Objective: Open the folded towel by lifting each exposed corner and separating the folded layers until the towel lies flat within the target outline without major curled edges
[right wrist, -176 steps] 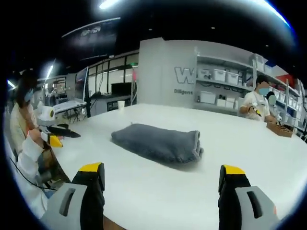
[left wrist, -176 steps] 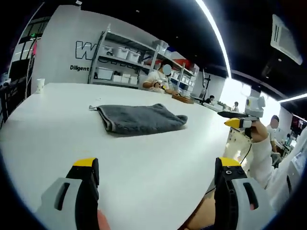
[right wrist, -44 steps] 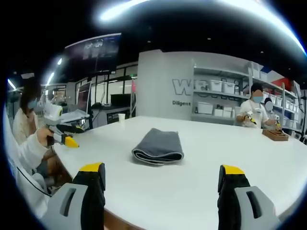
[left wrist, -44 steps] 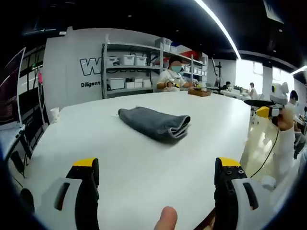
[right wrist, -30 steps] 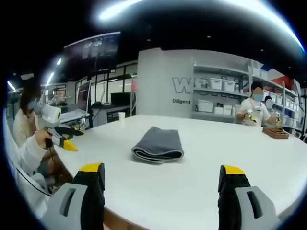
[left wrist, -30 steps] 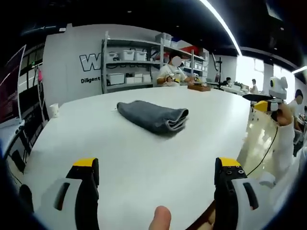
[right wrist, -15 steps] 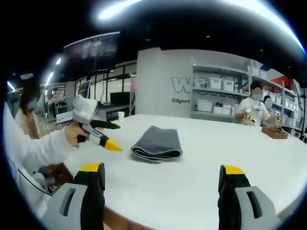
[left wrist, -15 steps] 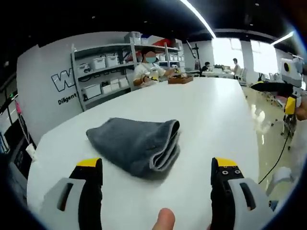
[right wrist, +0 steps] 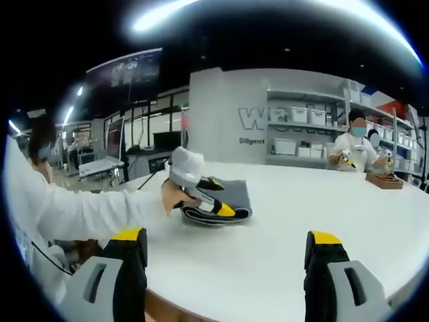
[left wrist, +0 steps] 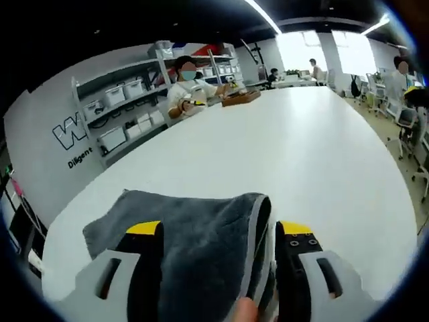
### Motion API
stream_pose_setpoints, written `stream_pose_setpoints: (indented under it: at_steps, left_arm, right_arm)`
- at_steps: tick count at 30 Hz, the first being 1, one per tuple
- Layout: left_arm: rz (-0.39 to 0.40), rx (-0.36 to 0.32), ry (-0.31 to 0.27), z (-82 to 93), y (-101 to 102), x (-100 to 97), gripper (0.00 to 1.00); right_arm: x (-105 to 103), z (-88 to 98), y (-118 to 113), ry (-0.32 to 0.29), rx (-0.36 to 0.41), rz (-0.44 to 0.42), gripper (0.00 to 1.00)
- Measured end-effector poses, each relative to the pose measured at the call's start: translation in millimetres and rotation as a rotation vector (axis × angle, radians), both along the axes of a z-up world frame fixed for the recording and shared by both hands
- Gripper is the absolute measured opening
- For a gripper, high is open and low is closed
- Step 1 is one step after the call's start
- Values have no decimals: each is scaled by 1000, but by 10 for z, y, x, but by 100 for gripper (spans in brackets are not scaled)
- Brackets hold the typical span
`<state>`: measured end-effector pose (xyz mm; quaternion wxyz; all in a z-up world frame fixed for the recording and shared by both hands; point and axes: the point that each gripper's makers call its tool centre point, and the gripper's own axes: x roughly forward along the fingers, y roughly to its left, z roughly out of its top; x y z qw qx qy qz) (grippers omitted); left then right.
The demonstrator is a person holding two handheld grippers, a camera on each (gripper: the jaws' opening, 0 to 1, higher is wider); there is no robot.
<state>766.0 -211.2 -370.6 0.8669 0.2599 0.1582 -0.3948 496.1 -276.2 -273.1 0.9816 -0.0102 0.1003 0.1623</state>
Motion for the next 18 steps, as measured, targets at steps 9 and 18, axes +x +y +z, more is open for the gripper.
stream_pose_setpoints:
  at_steps: [9,18]
  left_arm:
    - [-135,119,-85,-77,-428,-90,25]
    - [-132,-2,31,15,-380,-114,2]
  right_arm:
    - [-12,-4,-125,1,25,-28,97]
    - [-23,23,-66,-7,29,-12,97]
